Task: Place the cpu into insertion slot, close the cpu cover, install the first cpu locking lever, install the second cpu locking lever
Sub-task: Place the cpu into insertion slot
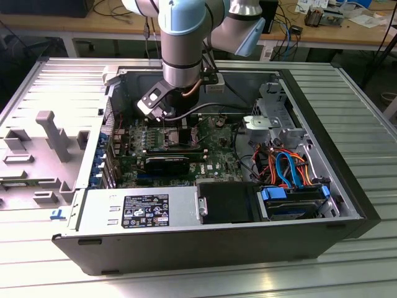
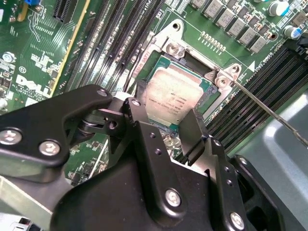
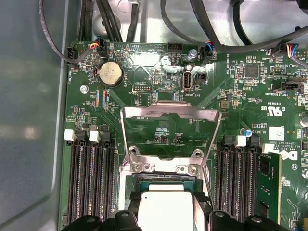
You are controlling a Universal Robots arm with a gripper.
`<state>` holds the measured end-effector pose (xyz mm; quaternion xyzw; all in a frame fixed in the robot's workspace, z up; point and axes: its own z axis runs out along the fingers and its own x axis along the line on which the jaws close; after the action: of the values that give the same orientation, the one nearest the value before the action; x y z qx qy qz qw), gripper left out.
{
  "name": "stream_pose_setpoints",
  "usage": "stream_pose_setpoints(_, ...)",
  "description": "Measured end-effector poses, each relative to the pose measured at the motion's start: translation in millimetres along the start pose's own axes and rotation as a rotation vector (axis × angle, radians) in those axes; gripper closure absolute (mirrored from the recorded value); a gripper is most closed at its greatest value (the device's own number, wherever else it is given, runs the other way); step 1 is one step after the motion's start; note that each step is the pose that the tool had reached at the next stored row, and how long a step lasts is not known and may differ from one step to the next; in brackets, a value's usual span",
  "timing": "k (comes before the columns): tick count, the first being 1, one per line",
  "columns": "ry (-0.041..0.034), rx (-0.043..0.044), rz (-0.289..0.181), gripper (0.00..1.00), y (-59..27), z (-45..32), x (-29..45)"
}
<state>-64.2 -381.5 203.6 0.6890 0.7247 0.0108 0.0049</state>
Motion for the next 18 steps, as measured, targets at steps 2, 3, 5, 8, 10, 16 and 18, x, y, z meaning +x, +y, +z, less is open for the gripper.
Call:
stream_pose_setpoints(2,0.0003,-0.0002,0.000,0.49,0.0,0.1,0.1)
stream_pose_setpoints(3,0.0006,-0.0002,0.000,0.49,0.0,0.1,0.1)
stream_pose_setpoints(5,0.0007,-0.0003,0.000,0.49,0.0,0.1,0.1)
stream_pose_setpoints(8,0.0009,-0.0003,0.000,0.49,0.1,0.1,0.1)
stream_pose_setpoints(10,0.0016,-0.0004,0.004,0.49,0.0,-0.1,0.1)
stream_pose_setpoints(16,0.0232,-0.0016,0.022,0.49,0.1,-2.2,0.0)
stream_pose_setpoints(18,0.0261,-0.0019,0.028,0.49,0.1,-2.2,-1.0)
